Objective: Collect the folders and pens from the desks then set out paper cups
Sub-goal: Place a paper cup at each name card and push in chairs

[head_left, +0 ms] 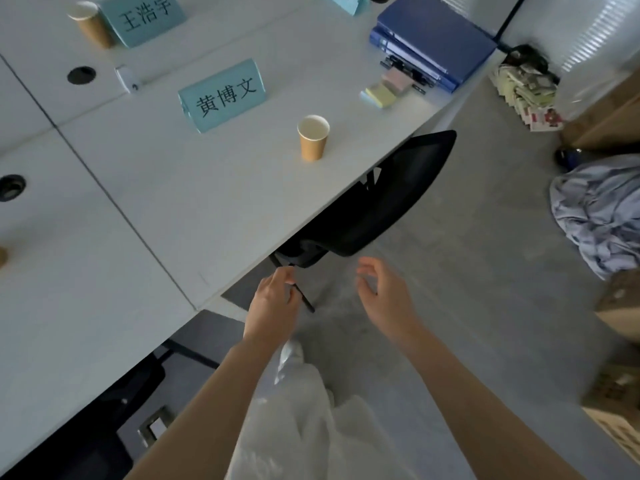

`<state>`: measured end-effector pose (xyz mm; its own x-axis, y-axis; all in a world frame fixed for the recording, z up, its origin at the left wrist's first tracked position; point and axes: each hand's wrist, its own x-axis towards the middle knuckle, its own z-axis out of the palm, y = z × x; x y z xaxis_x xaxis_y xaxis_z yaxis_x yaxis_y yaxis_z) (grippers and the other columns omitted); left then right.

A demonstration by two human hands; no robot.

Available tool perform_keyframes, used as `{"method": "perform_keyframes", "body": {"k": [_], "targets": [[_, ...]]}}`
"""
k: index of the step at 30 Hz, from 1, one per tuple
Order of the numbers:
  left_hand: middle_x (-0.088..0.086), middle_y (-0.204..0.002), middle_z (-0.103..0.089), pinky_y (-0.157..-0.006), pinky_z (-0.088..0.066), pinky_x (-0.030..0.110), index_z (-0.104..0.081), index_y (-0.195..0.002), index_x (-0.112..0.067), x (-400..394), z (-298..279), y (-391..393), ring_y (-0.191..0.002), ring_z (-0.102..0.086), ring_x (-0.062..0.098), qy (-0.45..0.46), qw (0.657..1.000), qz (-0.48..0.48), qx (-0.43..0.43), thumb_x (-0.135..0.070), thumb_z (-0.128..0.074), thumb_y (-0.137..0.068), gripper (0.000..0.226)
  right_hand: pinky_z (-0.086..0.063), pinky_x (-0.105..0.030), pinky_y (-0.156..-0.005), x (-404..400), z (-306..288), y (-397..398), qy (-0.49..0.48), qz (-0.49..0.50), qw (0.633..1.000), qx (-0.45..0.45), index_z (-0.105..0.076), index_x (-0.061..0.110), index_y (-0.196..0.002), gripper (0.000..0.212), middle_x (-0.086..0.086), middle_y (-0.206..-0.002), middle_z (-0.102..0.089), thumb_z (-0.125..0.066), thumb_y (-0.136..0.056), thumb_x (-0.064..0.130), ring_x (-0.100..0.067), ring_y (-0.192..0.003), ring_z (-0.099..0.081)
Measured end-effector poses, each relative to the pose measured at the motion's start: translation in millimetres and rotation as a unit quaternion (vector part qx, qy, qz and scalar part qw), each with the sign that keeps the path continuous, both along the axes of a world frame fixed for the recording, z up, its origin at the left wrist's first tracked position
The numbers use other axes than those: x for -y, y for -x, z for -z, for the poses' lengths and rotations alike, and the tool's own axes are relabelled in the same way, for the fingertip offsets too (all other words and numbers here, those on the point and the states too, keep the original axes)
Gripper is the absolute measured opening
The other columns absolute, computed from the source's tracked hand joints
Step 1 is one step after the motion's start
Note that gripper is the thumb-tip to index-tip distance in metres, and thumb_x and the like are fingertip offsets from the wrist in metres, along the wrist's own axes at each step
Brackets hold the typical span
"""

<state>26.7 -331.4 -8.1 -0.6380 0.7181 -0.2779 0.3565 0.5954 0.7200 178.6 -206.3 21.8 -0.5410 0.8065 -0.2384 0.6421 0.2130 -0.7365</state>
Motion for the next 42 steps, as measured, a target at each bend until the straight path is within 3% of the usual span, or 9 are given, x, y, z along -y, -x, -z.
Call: {"method": "perform_keyframes", "body": {"k": [6,13,20,22,24,26,29,38,42], "targets": [[0.0,-0.116,-0.064,-0.083,-0.038,0.024,-0.055,-0.125,-0.015,-75.5,12.6,37.1,-0.111,-0.054,0.02,-0.008,1.0,-0.028,0.002,-0.011,-0.05,-0.092,0.033,-0.039,-0.014,-0.087,-67.7,-4.5,46.4,0.002,-0.032,0.999,-0.031,-0.049,0.016,-0.13,0.036,0.01,-0.114,-0.057,-0.053,-0.095,0.018,-0.003,-0.106,-0.054],[0.002,-0.125,-0.059,-0.09,-0.037,0.027,-0.054,-0.127,-0.013,-167.7,22.6,104.0,-0.12,-0.049,0.02,0.011,0.998,-0.063,-0.001,-0.012,-0.05,-0.093,0.034,-0.041,-0.023,-0.098,-162.2,-0.6,123.3,0.048,-0.047,0.997,-0.022,-0.047,0.015,-0.131,0.039,0.008,-0.114,-0.057,-0.057,-0.093,0.015,-0.007,-0.113,-0.052],[0.009,-0.14,-0.047,-0.103,-0.038,0.039,-0.047,-0.134,-0.008,-223.7,37.9,155.4,-0.132,-0.037,0.027,0.018,0.991,-0.12,-0.057,-0.008,-0.052,-0.092,0.043,-0.04,-0.031,-0.1,-240.0,26.1,188.8,0.057,-0.064,0.996,-0.004,-0.033,0.014,-0.14,0.07,-0.004,-0.13,-0.048,-0.071,-0.083,0.023,-0.018,-0.12,-0.047],[0.008,-0.15,-0.037,-0.113,-0.03,0.044,-0.04,-0.14,-0.008,-234.4,46.8,161.5,-0.142,-0.024,0.027,0.032,0.989,-0.127,-0.074,-0.012,-0.052,-0.093,0.049,-0.038,-0.03,-0.101,-253.4,37.2,202.7,0.058,-0.087,0.994,0.005,-0.027,0.012,-0.144,0.082,-0.006,-0.136,-0.044,-0.075,-0.079,0.025,-0.019,-0.125,-0.045],[0.002,-0.163,-0.012,-0.121,-0.011,0.044,-0.021,-0.152,-0.013,-240.9,58.0,161.6,-0.15,0.0,0.025,0.093,0.988,-0.097,-0.079,-0.025,-0.048,-0.097,0.062,-0.036,-0.026,-0.1,-264.0,47.1,214.2,0.049,-0.119,0.992,0.011,-0.024,0.011,-0.146,0.091,-0.008,-0.139,-0.041,-0.079,-0.076,0.028,-0.019,-0.128,-0.043],[-0.004,-0.163,0.013,-0.12,0.003,0.045,0.0,-0.156,-0.018,-242.1,71.3,156.0,-0.149,0.018,0.025,0.172,0.98,-0.042,-0.091,-0.041,-0.04,-0.1,0.073,-0.038,-0.029,-0.102,-271.4,53.4,223.0,0.046,-0.142,0.989,0.006,-0.024,0.011,-0.146,0.096,-0.01,-0.14,-0.038,-0.082,-0.072,0.028,-0.021,-0.129,-0.042],[-0.004,-0.161,0.024,-0.12,0.008,0.048,0.011,-0.154,-0.02,-241.5,85.9,147.0,-0.146,0.026,0.025,0.238,0.964,-0.012,-0.118,-0.054,-0.029,-0.099,0.076,-0.034,-0.026,-0.105,-281.0,58.8,233.0,0.04,-0.181,0.983,-0.019,-0.027,0.011,-0.145,0.097,-0.007,-0.142,-0.038,-0.084,-0.069,0.024,-0.02,-0.131,-0.039],[-0.005,-0.164,0.009,-0.12,0.004,0.049,-0.005,-0.156,-0.019,-255.9,87.6,139.3,-0.149,0.018,0.024,0.242,0.96,-0.08,-0.113,-0.051,-0.036,-0.097,0.073,-0.036,-0.018,-0.094,-303.1,65.5,246.3,0.031,-0.269,0.96,-0.064,-0.045,0.009,-0.131,0.072,-0.003,-0.124,-0.053,-0.082,-0.07,0.02,-0.018,-0.117,-0.051],[-0.003,-0.162,-0.018,-0.12,-0.012,0.051,-0.031,-0.149,-0.019,-270.0,89.5,149.0,-0.151,-0.006,0.025,0.234,0.946,-0.152,-0.165,-0.052,-0.025,-0.091,0.066,-0.045,-0.033,-0.096,-330.7,63.2,252.5,0.036,-0.266,0.96,-0.075,-0.045,0.01,-0.13,0.072,-0.002,-0.123,-0.054,-0.082,-0.07,0.022,-0.018,-0.114,-0.053]]}}
